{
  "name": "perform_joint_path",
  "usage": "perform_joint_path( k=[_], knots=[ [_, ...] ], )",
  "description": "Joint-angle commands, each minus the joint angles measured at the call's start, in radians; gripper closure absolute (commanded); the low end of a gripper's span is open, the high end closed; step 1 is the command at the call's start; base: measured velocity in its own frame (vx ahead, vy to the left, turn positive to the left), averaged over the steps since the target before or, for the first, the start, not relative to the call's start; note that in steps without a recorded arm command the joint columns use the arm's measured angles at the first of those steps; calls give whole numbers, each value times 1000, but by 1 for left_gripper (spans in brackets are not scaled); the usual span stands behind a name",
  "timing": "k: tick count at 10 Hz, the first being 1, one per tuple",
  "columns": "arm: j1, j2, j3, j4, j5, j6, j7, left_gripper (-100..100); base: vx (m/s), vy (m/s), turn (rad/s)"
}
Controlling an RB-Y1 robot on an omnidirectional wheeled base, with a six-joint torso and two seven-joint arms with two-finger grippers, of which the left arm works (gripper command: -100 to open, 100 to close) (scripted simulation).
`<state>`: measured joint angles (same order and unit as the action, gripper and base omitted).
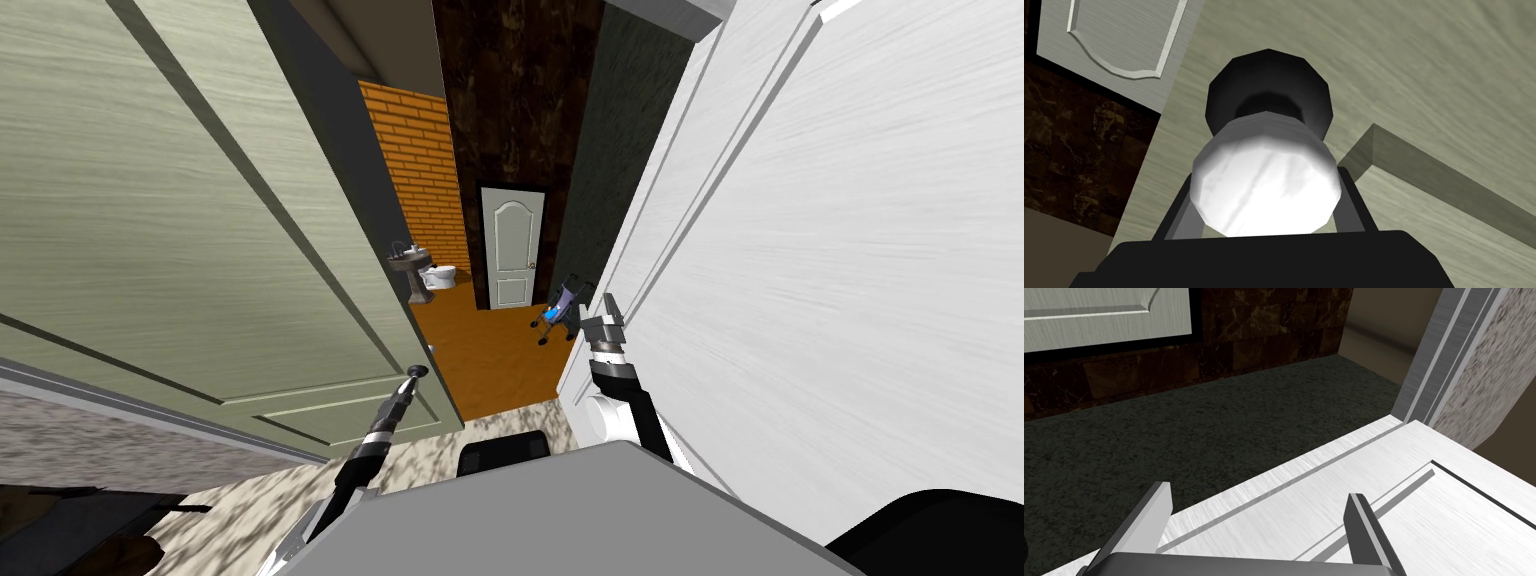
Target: Pull the door open
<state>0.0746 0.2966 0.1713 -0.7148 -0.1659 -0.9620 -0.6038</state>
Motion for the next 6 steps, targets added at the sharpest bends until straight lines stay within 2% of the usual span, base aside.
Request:
perform_joint_path(
  k=[1, 2, 3, 4, 5, 6],
  knots=[
    [5, -8, -13, -6, 13, 6, 50, 100, -44, 16, -41],
    [5, -8, -13, -6, 13, 6, 54, 100, -33, 18, -21],
    [2, -8, -19, -5, 28, 8, 94, 100, -40, 20, -48],
    [2, -8, -19, -5, 28, 8, 95, 100, -34, 23, -23],
    [-1, -8, -26, -4, 42, 10, 133, 100, -40, 22, -58],
    [-1, -8, -26, -4, 42, 10, 135, 100, -37, 18, -40]
  ],
)
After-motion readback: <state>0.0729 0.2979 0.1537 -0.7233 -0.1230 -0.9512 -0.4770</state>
